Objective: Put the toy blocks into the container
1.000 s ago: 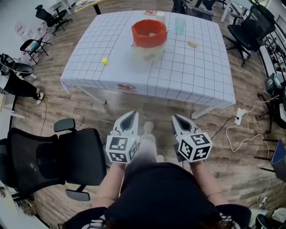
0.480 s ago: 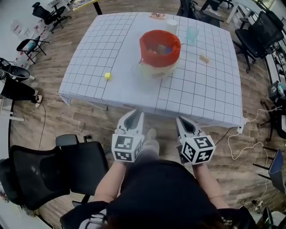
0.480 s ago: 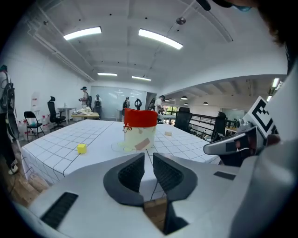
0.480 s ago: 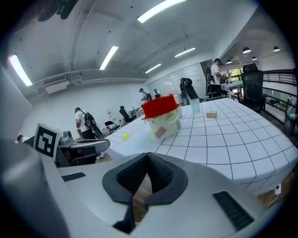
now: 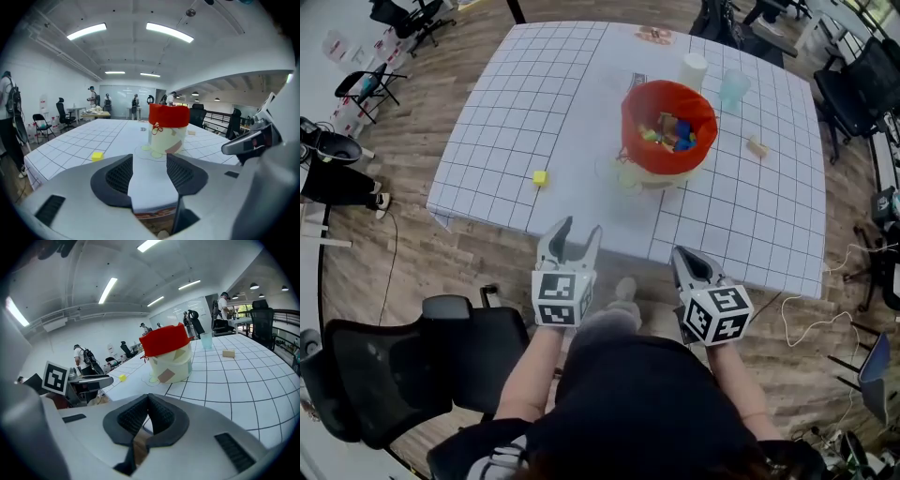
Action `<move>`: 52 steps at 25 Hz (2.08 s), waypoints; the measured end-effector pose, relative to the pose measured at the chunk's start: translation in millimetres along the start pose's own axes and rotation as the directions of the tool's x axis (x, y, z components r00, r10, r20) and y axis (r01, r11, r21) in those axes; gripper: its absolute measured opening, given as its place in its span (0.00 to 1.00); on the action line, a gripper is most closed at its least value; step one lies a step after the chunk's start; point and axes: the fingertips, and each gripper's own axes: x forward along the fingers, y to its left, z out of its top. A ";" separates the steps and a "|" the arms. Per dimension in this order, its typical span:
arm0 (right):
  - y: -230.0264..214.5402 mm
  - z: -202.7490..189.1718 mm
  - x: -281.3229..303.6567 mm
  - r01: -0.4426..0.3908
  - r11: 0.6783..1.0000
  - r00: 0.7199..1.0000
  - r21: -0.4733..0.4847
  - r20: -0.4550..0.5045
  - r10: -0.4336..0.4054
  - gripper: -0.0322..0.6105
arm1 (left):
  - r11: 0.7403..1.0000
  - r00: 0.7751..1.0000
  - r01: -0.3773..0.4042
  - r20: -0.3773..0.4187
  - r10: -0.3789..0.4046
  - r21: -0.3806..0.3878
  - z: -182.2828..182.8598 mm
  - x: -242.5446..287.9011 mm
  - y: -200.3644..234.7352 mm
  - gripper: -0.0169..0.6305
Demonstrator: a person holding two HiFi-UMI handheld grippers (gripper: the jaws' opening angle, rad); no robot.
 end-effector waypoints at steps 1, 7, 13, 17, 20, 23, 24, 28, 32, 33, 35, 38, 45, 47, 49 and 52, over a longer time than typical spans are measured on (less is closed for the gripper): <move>-0.5 1.0 4.6 -0.001 1.000 1.000 0.000 -0.008 0.001 0.07 | 1.000 1.000 -0.026 -0.004 0.026 0.003 0.5 4.4 12.2 0.38; -5.2 5.6 31.9 -0.008 1.000 0.999 0.010 -0.048 0.008 0.07 | 0.983 0.983 -0.181 -0.012 0.181 -0.016 6.2 31.0 80.9 0.41; -8.4 9.2 57.1 -0.014 1.000 0.996 0.014 -0.092 0.015 0.07 | 0.963 0.961 -0.270 -0.061 0.269 -0.016 1.1 54.7 130.9 0.42; -9.9 10.4 73.8 -0.017 1.000 0.993 0.014 -0.114 0.018 0.07 | 0.959 0.954 -0.281 -0.119 0.276 -0.028 -10.4 71.0 152.7 0.42; -9.6 10.6 84.8 -0.020 1.000 0.991 0.016 -0.131 0.022 0.07 | 0.960 0.952 -0.277 -0.143 0.269 -0.041 -16.5 82.2 162.5 0.42; -7.8 9.3 93.8 -0.026 0.999 0.988 0.019 -0.151 0.029 0.07 | 0.963 0.951 -0.269 -0.172 0.259 -0.036 -24.2 92.3 168.4 0.42; -6.8 8.7 96.6 -0.028 0.999 0.987 0.020 -0.158 0.031 0.07 | 0.963 0.949 -0.267 -0.181 0.256 -0.034 -25.6 95.3 170.4 0.42; -3.8 9.0 106.6 -0.033 0.999 0.984 0.022 -0.176 0.036 0.07 | 0.967 0.948 -0.253 -0.210 0.241 -0.030 -29.1 106.2 177.2 0.41; -2.2 10.2 109.8 -0.031 0.999 0.983 0.020 -0.182 0.034 0.07 | 0.971 0.949 -0.233 -0.231 0.217 -0.047 -35.6 111.6 179.0 0.37; -1.8 10.1 109.7 -0.029 0.999 0.983 0.020 -0.183 0.033 0.07 | 0.972 0.949 -0.229 -0.234 0.212 -0.047 -36.5 112.3 179.1 0.35; -1.4 8.4 108.1 -0.021 1.000 0.981 0.020 -0.190 0.025 0.07 | 0.974 0.948 -0.221 -0.244 0.205 -0.039 -37.9 112.7 178.5 0.29; -2.8 7.0 103.3 -0.005 1.000 0.981 0.020 -0.193 0.009 0.07 | 0.976 0.947 -0.214 -0.253 0.198 -0.035 -40.3 111.8 179.7 0.27; -18.2 11.8 93.7 0.012 0.999 0.984 0.031 -0.177 -0.006 0.07 | 0.990 0.966 -0.141 -0.220 0.133 -0.020 -11.2 103.3 161.4 0.27; -21.3 16.5 93.7 0.002 1.000 0.986 0.028 -0.169 0.003 0.07 | 0.994 0.974 -0.106 -0.201 0.101 -0.017 4.5 101.0 152.8 0.27; -25.2 22.7 93.3 -0.011 1.000 0.987 0.020 -0.160 0.014 0.07 | 0.997 0.983 -0.071 -0.174 0.066 -0.022 24.9 101.0 142.1 0.27; -35.0 29.6 90.0 -0.027 1.000 0.987 0.008 -0.157 0.028 0.07 | 0.999 0.991 -0.027 -0.135 0.024 -0.023 55.7 100.1 120.4 0.27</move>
